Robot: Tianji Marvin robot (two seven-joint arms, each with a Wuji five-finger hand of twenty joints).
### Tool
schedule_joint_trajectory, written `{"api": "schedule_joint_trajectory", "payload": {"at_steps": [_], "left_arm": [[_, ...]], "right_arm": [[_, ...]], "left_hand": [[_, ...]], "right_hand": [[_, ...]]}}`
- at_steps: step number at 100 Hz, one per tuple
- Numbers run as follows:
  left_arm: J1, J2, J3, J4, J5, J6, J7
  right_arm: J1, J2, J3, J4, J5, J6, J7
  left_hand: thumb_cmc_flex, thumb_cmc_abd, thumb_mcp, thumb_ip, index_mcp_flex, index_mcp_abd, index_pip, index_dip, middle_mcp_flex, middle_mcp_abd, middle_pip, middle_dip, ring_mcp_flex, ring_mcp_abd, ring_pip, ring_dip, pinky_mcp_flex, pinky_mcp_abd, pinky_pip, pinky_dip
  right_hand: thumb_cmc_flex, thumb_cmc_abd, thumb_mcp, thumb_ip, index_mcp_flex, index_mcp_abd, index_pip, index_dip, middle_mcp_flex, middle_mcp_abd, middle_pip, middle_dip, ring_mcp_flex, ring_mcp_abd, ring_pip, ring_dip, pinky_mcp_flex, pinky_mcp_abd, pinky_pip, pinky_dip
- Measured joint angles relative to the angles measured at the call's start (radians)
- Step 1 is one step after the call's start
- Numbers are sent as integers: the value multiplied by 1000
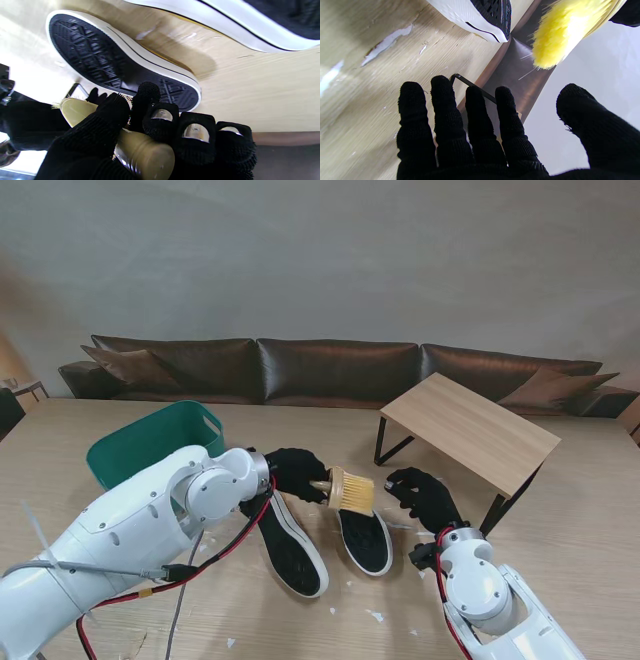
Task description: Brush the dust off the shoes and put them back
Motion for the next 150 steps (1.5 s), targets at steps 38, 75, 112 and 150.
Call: {"api": "schedule_joint_trajectory", "payload": {"at_steps": [38, 75, 112, 150], "left_arm": [[-52, -9, 103, 66, -71, -15, -8], [-124, -30, 190, 138, -52, -31, -13], [-93, -20, 144, 121, 62, 34, -8], [-7, -2, 58, 83, 186, 110, 22]], "right_arm": [[-2, 0, -2, -3, 1, 3, -2], [1, 0, -7, 2, 1, 2, -5], [7, -1, -11, 11, 3, 2, -5], [8, 0, -13, 13, 6, 2, 1]], "left_hand": [[0, 0, -4, 0, 0, 0, 0, 0, 0, 0, 0, 0, 0, 0, 0, 0, -1, 0, 0, 0], [0, 1, -7, 0, 0, 0, 0, 0, 0, 0, 0, 1, 0, 0, 0, 0, -2, 0, 0, 0], [0, 1, -11, 0, 0, -6, 0, 0, 0, -1, -2, 10, 0, 0, 0, 0, -2, -1, 0, 0], [0, 1, -11, 0, 0, -8, 5, 0, 0, -1, -3, 10, 0, 0, 0, 0, -2, -1, 0, 0]], "right_hand": [[0, 0, 0, 0, 0, 0, 0, 0, 0, 1, 0, 0, 0, 0, 0, 0, 0, 0, 0, 0], [0, 0, 0, 0, 0, 0, 0, 0, 0, 1, 0, 0, 0, 1, 0, 0, 0, 0, 0, 0], [0, 0, 0, 0, 0, 0, 0, 0, 0, 1, 0, 0, 0, 1, 0, 0, 0, 0, 0, 0], [0, 0, 0, 0, 0, 0, 0, 0, 0, 1, 0, 0, 0, 1, 0, 0, 0, 0, 0, 0]]}}
